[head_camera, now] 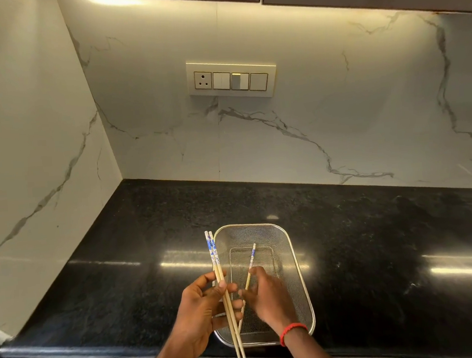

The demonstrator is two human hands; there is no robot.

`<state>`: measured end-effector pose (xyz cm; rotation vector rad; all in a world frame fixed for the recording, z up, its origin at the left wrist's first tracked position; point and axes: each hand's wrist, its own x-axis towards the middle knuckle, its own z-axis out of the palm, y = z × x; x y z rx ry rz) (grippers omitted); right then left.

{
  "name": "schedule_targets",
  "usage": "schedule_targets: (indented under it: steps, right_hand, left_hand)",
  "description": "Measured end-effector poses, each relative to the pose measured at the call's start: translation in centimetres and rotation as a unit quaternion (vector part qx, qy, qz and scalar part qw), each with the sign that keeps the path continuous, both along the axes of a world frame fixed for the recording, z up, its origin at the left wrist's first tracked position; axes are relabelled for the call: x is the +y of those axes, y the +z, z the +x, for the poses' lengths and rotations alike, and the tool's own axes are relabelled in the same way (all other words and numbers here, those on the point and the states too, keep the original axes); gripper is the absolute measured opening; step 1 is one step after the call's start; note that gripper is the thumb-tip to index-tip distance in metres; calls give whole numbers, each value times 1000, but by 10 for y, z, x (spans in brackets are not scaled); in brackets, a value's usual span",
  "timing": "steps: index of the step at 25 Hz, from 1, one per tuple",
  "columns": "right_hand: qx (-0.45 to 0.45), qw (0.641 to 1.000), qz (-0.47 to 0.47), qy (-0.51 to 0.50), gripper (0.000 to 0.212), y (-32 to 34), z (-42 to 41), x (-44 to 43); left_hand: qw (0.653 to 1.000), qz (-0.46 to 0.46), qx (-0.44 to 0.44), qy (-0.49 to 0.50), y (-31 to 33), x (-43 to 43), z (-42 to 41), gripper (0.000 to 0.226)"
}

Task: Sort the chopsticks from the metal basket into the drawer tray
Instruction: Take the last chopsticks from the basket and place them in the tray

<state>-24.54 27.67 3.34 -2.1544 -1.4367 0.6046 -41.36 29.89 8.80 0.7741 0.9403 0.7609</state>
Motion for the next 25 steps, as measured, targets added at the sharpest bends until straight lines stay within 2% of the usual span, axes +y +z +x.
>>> schedule_targets:
  steps: [2,6,9,12,16,22,25]
  right_hand:
    - [53,998,-33,-8,49,-9,-1,2]
    - [179,981,-10,-76,51,0,-3,-2]
    - [246,961,61,-111,40,31,4,-14]
    - [329,937,90,-81,26,66,5,-41]
    - [297,950,89,-42,20,71,-3,-74]
    - [169,974,125,-82,21,61,13,-104]
    - [144,974,132,-115,23,58,29,-127]
  left_hand:
    - [1000,-1,4,0,-1,-1,-2,24]
    - [1000,7,18,-6,1,-5,-3,25]
    - [1000,4,12,-11,2,-4,-2,27]
    - [1000,0,5,-22,4,-2,6,29]
    - [998,7,3,-68,8,-7,31,22]
    - [991,13,10,-132,8,-21,66,19]
    - [984,15,21,-175,5,-33,93,20]
